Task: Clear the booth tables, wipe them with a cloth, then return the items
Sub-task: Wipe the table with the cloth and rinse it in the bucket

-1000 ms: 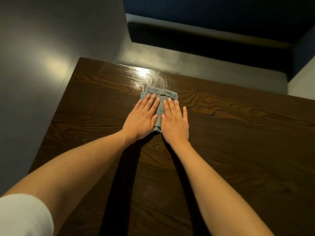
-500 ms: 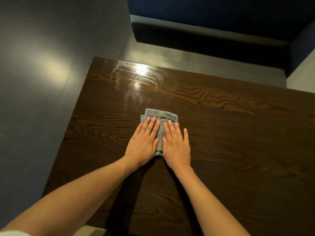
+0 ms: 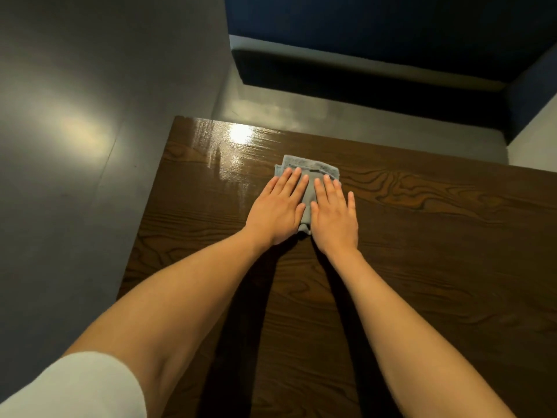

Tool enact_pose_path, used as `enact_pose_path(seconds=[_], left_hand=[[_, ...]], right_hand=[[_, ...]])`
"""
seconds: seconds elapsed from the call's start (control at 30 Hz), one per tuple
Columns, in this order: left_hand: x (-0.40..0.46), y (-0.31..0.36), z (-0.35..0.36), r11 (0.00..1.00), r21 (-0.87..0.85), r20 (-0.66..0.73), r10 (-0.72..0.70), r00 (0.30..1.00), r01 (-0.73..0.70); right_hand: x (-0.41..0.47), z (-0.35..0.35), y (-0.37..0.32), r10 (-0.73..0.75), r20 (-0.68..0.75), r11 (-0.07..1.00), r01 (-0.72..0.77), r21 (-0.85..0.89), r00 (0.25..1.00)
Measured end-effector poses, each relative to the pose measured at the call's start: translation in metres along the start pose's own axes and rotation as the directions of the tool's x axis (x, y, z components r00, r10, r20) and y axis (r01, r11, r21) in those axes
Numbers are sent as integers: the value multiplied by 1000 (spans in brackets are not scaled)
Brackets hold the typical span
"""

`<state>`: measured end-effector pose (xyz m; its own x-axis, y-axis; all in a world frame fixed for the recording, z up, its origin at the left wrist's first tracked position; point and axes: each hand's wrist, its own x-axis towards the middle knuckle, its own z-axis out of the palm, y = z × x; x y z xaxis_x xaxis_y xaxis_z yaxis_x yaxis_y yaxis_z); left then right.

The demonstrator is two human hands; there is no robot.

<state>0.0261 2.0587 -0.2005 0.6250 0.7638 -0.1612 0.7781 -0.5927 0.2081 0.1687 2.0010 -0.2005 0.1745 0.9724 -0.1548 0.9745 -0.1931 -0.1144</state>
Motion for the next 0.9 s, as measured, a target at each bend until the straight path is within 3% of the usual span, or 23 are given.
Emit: enact_pose_path(seconds=[0.37,0.9], left_hand=[[-48,-35,1,1000,14,0,-2,1000,2],[-243,39,42,1000,-23,49,10,999,-9]], right_hand=[[-24,3,-38,-85,18,996,85,-14,996],[-235,32,-57,-72,84,996,66,67,994]])
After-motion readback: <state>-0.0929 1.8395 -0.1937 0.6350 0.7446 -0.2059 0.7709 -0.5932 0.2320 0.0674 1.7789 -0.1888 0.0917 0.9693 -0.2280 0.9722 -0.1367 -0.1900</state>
